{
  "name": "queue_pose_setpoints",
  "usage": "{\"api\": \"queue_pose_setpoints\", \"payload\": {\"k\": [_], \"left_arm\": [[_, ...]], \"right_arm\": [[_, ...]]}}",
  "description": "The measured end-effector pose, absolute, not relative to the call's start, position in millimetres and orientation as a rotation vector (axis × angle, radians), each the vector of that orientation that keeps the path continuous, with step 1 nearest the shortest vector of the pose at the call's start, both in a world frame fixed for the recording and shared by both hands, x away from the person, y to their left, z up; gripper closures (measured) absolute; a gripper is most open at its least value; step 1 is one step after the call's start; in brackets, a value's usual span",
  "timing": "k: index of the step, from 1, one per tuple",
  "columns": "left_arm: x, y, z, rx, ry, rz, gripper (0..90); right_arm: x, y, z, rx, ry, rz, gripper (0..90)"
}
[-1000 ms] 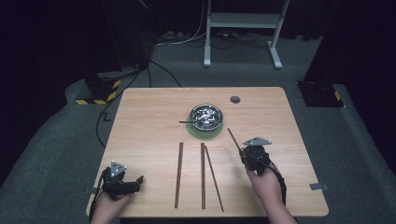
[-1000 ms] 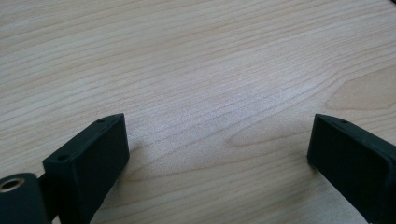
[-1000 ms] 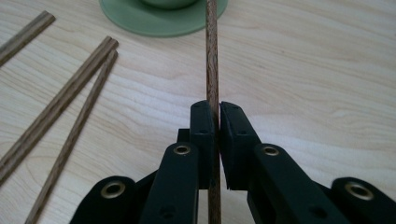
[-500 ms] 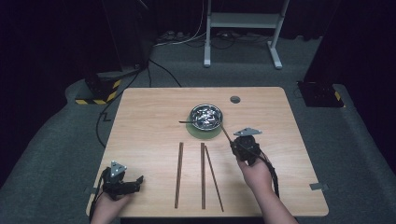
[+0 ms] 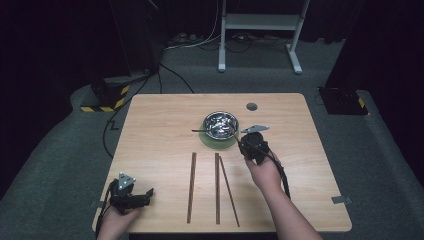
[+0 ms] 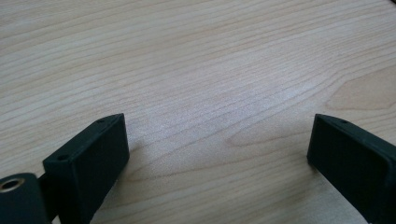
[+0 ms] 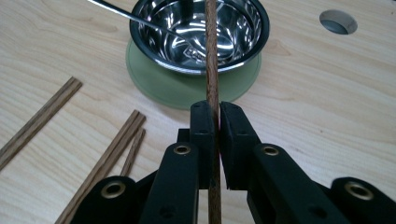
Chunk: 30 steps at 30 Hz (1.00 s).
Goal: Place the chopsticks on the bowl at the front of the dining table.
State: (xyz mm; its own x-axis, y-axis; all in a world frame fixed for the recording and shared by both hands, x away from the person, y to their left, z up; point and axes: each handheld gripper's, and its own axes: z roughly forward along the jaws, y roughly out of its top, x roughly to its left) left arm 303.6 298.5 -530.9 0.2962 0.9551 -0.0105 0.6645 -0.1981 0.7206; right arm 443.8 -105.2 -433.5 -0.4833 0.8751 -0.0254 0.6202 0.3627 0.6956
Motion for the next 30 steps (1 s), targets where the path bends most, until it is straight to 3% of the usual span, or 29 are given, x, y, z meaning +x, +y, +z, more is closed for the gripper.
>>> {"api": "queue_pose_setpoints", "payload": {"k": [30], "left_arm": [[304,298,-531,1.952,1.431,0.599,5.5]], "right_arm": [[515,-47,-441,1.293,2.270,0.881,84.1]]}}
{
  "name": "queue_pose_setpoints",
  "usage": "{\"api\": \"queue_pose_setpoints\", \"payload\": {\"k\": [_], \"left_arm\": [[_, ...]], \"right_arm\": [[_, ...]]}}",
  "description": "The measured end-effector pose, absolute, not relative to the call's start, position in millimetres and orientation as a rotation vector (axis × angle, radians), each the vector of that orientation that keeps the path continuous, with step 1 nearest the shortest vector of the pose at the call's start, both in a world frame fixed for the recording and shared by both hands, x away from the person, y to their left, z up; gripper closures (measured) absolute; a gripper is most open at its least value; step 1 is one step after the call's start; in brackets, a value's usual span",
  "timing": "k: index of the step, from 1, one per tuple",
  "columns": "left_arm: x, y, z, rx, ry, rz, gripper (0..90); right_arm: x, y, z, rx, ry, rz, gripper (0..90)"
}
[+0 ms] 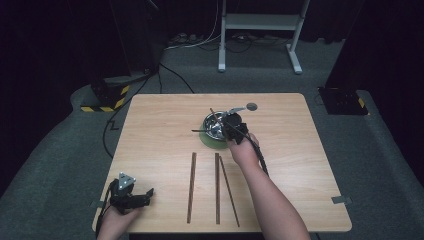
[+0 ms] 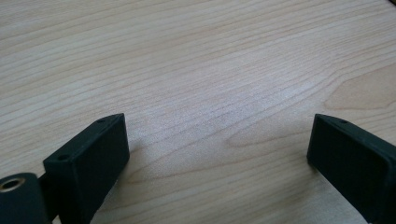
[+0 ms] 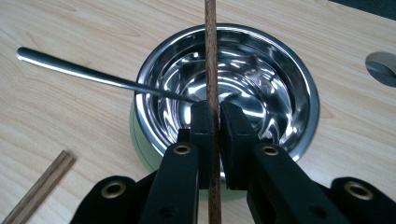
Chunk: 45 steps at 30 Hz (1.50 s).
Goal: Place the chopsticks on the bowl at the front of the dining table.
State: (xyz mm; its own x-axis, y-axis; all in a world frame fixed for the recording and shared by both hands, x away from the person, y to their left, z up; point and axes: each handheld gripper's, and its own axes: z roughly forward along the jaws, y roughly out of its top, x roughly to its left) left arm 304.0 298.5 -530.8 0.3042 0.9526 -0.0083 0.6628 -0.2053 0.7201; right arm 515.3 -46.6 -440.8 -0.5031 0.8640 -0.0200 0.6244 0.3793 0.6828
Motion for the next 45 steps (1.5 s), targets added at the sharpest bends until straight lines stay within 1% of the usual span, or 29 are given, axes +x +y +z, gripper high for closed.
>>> {"api": "queue_pose_setpoints", "payload": {"k": [6,13,22,29,38,41,45], "left_arm": [[304,299,-531,1.952,1.431,0.601,5.5],[304,299,-531,1.952,1.431,0.599,5.5],[304,298,-531,1.952,1.433,0.596,5.5],[304,298,-531,1.951,1.432,0.591,5.5],[304,298,-531,1.953,1.429,0.590,5.8],[304,298,-531,1.952,1.429,0.591,5.8],[304,298,-531,1.957,1.424,0.597,5.9]], "right_arm": [[529,-28,-441,1.293,2.288,0.858,84.1],[543,-15,-444,1.298,2.302,0.833,84.1],[556,-10,-446,1.323,2.301,0.807,84.1],[564,-8,-455,1.349,2.305,0.787,84.1],[565,-6,-456,1.354,2.299,0.780,83.4],[564,-5,-455,1.350,2.285,0.775,76.3],[551,-11,-445,1.318,2.270,0.793,73.5]]}}
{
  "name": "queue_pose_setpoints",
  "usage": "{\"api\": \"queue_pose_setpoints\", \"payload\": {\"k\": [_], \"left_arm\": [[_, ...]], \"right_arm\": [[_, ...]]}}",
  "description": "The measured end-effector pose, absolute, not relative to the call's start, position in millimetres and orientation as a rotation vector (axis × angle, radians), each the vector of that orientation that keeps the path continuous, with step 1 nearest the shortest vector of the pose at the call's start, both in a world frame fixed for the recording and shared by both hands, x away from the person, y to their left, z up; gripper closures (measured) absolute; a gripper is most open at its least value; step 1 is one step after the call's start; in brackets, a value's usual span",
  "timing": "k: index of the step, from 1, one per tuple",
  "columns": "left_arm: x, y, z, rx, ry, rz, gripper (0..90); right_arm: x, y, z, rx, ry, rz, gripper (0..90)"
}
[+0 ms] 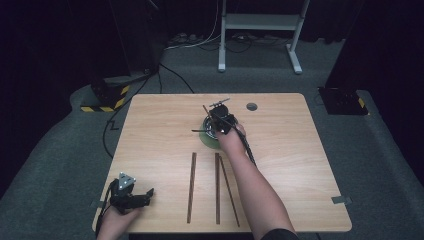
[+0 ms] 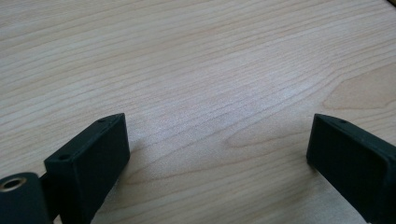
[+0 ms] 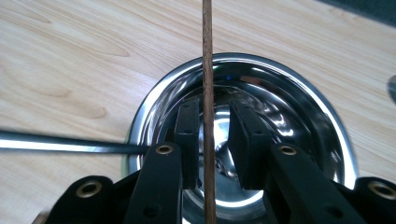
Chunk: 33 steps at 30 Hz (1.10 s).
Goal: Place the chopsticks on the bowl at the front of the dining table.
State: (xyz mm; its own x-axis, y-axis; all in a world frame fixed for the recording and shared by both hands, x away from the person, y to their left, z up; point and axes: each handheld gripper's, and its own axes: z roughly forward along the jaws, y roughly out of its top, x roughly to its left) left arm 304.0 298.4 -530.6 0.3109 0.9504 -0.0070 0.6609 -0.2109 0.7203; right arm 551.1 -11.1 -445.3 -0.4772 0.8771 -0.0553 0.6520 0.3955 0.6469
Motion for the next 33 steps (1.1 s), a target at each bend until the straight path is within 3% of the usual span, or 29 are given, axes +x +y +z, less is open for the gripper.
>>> {"api": "queue_pose_setpoints", "payload": {"k": [17,33], "left_arm": [[304,298,-531,1.961,1.415,0.594,6.1],[304,298,-531,1.961,1.415,0.594,6.1]], "right_arm": [[464,-74,-429,1.273,2.220,0.917,74.5],[391,-100,-467,1.263,2.244,0.909,73.6]]}}
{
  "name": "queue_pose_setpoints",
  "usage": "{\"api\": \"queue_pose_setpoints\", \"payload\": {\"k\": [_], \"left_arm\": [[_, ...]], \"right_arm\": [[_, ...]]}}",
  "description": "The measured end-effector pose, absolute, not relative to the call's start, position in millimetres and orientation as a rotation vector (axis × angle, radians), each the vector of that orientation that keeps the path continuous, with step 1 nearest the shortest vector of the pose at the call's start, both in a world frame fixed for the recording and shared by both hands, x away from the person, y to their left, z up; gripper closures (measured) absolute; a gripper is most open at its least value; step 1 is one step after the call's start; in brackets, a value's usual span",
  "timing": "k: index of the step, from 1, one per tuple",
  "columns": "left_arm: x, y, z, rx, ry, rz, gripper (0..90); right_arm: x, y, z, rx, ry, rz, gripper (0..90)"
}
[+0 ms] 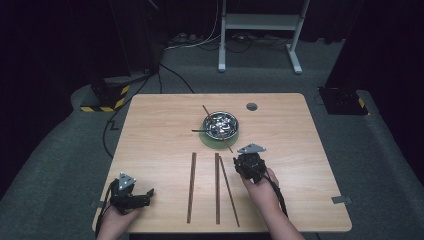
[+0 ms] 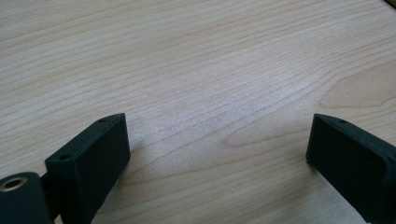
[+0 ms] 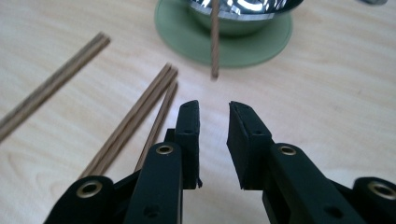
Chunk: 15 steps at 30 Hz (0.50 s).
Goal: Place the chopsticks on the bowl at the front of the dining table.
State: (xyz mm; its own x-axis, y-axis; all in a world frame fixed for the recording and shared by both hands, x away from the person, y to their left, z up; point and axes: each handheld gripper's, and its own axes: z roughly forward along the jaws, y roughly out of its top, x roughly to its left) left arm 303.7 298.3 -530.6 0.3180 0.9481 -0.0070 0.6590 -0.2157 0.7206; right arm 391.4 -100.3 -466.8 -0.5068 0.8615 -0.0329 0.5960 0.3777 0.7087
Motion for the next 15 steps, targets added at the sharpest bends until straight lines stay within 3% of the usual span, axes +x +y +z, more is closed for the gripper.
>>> {"api": "queue_pose_setpoints", "payload": {"k": [15], "left_arm": [[304,298,-531,1.961,1.416,0.595,6.1]], "right_arm": [[351,-80,-498,1.228,2.356,0.881,76.0]]}}
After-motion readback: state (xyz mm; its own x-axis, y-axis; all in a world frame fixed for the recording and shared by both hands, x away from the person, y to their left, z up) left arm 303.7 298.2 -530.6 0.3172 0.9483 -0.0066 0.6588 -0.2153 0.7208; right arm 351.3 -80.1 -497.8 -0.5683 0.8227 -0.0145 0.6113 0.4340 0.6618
